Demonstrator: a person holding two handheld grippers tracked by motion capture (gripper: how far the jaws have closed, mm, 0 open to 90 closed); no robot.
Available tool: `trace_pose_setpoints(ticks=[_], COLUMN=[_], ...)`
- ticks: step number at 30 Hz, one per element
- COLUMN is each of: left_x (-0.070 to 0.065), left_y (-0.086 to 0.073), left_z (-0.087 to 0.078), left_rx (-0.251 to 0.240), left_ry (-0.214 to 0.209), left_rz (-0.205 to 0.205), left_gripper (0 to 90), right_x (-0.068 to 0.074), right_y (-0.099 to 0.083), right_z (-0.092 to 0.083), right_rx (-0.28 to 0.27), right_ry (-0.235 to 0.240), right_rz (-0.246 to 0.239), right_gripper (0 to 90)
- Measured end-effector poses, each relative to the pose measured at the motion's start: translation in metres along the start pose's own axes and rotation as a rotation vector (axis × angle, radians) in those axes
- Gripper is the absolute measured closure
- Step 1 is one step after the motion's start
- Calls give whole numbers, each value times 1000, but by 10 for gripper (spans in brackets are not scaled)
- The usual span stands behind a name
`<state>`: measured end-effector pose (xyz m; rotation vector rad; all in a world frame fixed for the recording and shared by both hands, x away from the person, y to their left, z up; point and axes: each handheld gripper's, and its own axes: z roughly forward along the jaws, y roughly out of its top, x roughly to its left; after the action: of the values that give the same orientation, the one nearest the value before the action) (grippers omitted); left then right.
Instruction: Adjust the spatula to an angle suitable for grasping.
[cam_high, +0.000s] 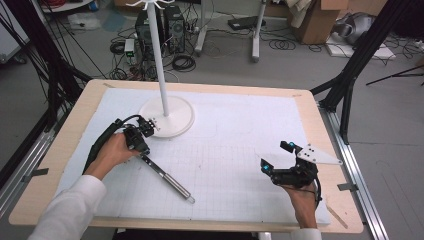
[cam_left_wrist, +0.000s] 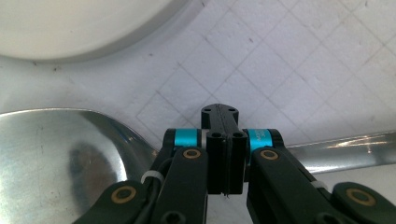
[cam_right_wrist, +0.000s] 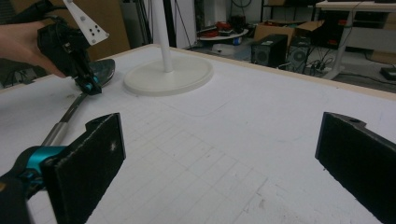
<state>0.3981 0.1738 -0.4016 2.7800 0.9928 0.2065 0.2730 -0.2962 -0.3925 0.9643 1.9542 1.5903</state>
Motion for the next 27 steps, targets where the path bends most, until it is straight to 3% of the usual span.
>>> trace_pose_setpoints(ticks=[9, 17, 27], left_x=[-3, -7, -10], left_y=[-12, -19, -33], left_z=[-4, -6, -9], left_rx=[9, 9, -1], left_ry=[-1, 11, -5], left_rz=[34, 42, 56], left_gripper=[896, 896, 896], right_x=[1, 0, 1], right_y=[0, 0, 0], right_z=[0, 0, 1], right_rx=[0, 2, 0], right_ry=[-1, -2, -1], right_rz=[1, -4, -9], right_gripper=[4, 4, 4])
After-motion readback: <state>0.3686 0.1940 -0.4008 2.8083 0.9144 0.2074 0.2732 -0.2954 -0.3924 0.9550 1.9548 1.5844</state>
